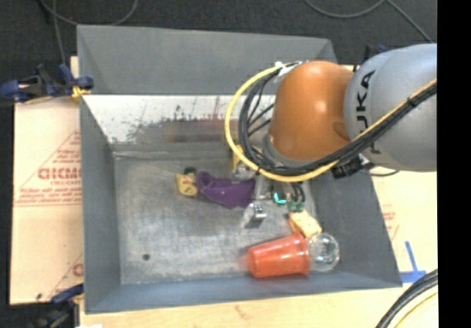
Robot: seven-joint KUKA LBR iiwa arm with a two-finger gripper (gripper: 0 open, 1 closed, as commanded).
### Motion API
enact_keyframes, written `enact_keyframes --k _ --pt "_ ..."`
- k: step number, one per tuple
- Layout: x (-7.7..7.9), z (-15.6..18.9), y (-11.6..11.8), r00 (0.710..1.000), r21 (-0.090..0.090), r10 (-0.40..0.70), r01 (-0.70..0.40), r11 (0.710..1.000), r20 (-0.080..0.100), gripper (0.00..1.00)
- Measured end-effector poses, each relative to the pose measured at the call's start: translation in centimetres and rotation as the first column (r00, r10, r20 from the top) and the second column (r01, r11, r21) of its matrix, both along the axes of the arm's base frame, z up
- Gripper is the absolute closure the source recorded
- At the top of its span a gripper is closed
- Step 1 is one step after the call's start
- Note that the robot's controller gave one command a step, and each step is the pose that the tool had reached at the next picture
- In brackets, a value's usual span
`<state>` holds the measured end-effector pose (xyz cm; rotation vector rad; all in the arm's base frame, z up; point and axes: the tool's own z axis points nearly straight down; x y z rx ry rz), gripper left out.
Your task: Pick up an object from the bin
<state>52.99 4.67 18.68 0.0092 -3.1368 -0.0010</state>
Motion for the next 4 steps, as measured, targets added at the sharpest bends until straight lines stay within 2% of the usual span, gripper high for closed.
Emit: enact_keyframes --k 1,2,3,4 --pt "0.2 0.4 0.0 1.0 0.001 -0.001 0.001 1.0 0.008 0.0" --pt "4.6 -10.8 -0.7 1.0 0.001 0.009 -0.009 1.0 0.01 1.0" --pt "4.6 -10.8 -0.7 1.0 0.001 0.009 -0.009 1.0 0.01 1.0" --pt "3.8 4.6 0.3 0.998 -0.001 0.062 -0.062 0.998 0.017 1.0"
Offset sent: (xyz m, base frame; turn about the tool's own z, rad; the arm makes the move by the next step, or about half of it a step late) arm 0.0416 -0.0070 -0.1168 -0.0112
